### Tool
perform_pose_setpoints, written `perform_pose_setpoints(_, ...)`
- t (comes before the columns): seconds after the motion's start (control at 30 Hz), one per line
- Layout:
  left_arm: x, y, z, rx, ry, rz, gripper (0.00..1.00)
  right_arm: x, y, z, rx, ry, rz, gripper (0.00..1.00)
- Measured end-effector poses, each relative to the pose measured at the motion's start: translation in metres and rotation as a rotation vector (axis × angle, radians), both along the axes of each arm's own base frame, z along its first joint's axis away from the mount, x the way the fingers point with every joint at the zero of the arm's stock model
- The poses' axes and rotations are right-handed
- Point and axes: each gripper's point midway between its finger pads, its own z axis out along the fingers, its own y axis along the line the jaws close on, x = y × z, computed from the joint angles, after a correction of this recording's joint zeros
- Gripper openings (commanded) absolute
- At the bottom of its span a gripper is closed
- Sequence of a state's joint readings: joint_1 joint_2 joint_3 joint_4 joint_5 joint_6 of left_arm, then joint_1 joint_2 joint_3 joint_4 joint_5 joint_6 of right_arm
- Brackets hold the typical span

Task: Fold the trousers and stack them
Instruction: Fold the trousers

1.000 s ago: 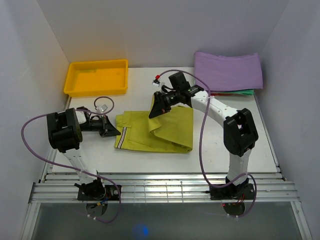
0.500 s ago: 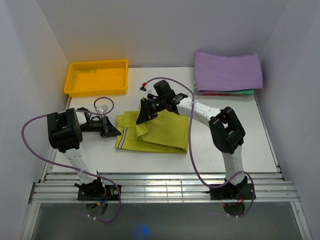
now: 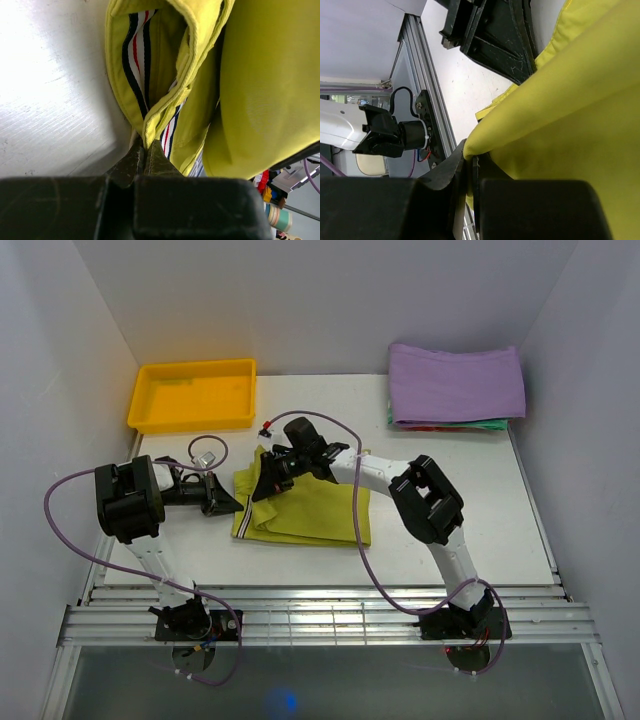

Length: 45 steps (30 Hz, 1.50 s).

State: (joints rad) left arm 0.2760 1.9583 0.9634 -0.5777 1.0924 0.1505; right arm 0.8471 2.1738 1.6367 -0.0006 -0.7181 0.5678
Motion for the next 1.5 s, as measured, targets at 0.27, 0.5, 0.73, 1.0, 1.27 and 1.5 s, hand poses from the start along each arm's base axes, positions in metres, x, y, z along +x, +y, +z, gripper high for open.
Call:
perform_pose_setpoints(0.27, 0.0, 0.0, 0.0, -0.001, 0.002, 0.001, 0.0, -0.006, 0.013, -0.019, -0.006, 0.061, -0.006, 0.08)
perform_pose_setpoints(0.5, 0.0, 0.0, 0.0, -0.002, 0.004, 0.003, 0.0, -0.013, 0.022, -0.01, 0.014, 0.102, -0.015, 0.08)
perform_pose_setpoints(0.73, 0.0, 0.0, 0.0, -0.003, 0.007, 0.005, 0.0, -0.015, 0.03, -0.004, 0.035, 0.151, -0.033, 0.08)
perform_pose_setpoints(1.0, 0.001, 0.0, -0.001, -0.002, 0.012, 0.009, 0.24, -0.018, 0.038, -0.023, 0.047, 0.223, -0.026, 0.41)
perform_pose_setpoints(1.27, 0.004, 0.007, 0.007, 0.014, 0.028, 0.044, 0.6, -0.026, 0.04, -0.003, 0.11, 0.185, 0.032, 0.74)
perform_pose_setpoints(1.5, 0.024, 0.058, 0.021, 0.159, -0.025, 0.149, 0.72, -0.013, 0.009, 0.073, 0.211, -0.047, 0.089, 0.97)
